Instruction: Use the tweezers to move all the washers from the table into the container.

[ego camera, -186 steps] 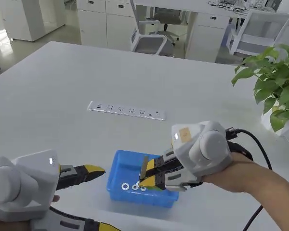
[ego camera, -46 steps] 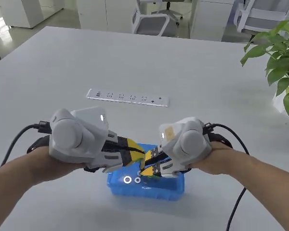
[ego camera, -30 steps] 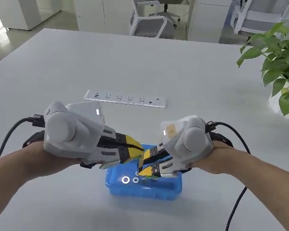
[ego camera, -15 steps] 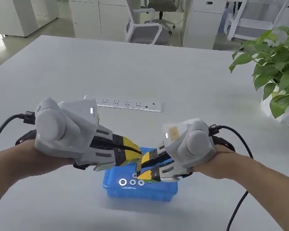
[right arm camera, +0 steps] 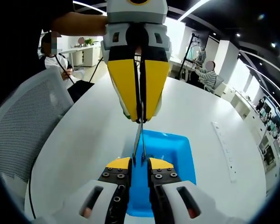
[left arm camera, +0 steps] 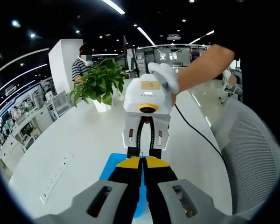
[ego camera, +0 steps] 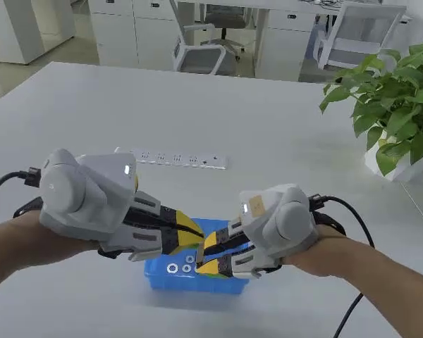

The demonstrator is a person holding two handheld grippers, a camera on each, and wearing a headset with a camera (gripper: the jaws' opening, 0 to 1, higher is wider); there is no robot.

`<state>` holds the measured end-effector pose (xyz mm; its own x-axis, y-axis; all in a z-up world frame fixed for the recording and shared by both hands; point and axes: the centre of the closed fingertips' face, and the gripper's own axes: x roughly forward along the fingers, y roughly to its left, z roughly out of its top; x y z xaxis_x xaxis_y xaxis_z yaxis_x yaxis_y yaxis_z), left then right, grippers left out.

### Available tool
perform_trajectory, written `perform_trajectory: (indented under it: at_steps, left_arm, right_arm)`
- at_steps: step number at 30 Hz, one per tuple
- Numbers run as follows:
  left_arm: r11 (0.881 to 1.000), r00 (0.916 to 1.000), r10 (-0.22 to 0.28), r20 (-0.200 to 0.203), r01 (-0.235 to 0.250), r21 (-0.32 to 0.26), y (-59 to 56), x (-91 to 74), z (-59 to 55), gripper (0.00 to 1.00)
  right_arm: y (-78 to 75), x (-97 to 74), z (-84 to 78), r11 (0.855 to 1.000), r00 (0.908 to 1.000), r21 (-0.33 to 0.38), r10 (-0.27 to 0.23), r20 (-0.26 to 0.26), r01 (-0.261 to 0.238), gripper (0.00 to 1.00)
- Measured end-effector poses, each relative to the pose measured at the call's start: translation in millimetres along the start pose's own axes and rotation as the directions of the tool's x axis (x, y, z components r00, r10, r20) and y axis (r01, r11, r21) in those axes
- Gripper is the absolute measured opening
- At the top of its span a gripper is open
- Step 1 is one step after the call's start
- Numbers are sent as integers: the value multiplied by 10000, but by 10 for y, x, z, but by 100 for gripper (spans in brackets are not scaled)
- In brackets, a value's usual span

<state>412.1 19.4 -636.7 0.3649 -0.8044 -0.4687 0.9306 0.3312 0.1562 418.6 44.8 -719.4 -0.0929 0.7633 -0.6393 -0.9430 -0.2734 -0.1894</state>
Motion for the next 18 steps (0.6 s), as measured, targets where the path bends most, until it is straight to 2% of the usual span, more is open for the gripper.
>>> perform_trajectory:
  at_steps: [18]
  left_arm:
    - [9989,9987,-464,197,462,119,-250,-107,141,5]
  right_arm:
    - [237,-101,175,9997,9991,-115,-192,389,196,13]
